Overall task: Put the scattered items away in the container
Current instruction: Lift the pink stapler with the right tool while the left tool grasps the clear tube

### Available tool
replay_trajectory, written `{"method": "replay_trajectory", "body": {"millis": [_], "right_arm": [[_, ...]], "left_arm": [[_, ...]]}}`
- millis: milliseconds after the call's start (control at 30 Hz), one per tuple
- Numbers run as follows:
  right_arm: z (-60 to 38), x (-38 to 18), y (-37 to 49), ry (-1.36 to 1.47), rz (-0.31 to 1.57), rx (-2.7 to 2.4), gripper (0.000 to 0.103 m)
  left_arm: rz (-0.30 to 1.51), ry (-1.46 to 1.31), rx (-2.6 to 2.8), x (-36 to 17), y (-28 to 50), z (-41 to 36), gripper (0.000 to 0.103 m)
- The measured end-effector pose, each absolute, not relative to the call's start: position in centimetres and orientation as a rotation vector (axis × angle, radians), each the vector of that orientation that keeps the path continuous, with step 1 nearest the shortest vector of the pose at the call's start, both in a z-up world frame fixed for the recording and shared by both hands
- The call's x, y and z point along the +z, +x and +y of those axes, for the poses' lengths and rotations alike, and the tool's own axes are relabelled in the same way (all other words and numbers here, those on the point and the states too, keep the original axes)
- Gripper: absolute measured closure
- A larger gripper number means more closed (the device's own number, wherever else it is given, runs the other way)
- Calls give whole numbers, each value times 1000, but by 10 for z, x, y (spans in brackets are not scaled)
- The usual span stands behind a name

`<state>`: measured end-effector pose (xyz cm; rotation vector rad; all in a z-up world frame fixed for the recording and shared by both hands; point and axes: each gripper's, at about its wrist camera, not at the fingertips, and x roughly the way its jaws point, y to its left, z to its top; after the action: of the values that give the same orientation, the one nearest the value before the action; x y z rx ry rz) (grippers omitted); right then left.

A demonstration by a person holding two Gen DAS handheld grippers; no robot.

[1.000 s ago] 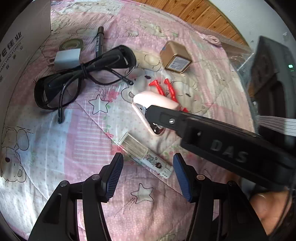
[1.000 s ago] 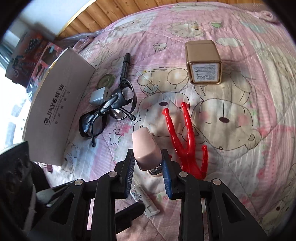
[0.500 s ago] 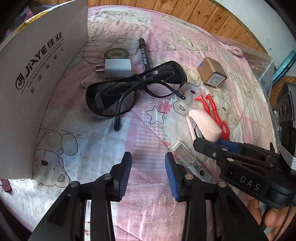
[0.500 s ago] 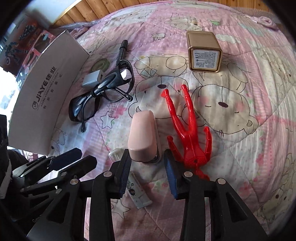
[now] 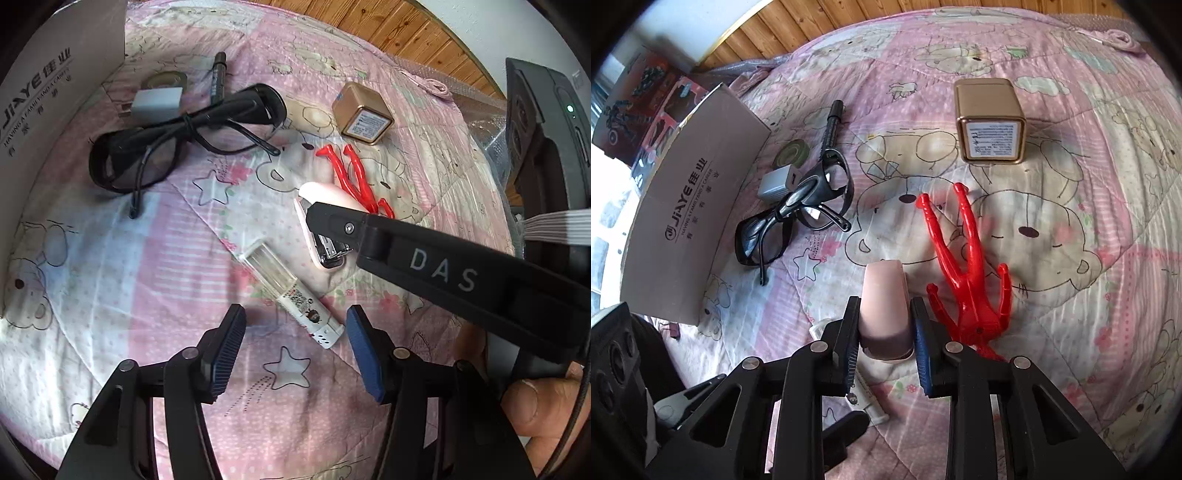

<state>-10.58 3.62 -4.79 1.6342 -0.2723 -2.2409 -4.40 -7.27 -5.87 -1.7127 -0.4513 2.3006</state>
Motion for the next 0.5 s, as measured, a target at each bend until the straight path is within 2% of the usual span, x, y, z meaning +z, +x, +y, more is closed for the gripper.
{"method": "replay_trajectory", "body": {"millis": [67, 100, 133, 200, 233, 267, 400, 433, 467, 500], "right_arm": [[39, -49, -107, 1640, -306, -2233, 75], [39, -50, -107, 1643, -316, -2230, 75], [39, -50, -108, 1647, -326, -2226, 75], [40, -51, -108, 1653, -343, -2220, 75], [40, -50, -108, 1654, -341, -2218, 75], [39, -50, -107, 1654, -335, -2217, 75], [29, -47, -103, 1645, -292, -2193, 75], [26, -47, -102, 1642, -269, -2201, 75], [25, -47, -101, 1642, -255, -2207, 75], [26, -47, -101, 1641, -251, -2209, 75]], "left_arm": [[-480, -1705, 2320, -61, -45, -72, 43], [-495, -1687, 2320, -62, -45, -74, 50], [-509, -1682, 2319, -64, -47, -77, 83], [-548, -1675, 2275, -68, -50, -88, 86], [-513, -1684, 2289, -64, -49, -91, 99], [-419, -1721, 2325, -62, -48, -92, 102], [-349, -1793, 2369, -65, -46, -115, 102], [-384, -1799, 2359, -65, -47, -118, 99], [-451, -1799, 2333, -65, -47, -120, 95], [-517, -1785, 2307, -64, -48, -119, 79]]}}
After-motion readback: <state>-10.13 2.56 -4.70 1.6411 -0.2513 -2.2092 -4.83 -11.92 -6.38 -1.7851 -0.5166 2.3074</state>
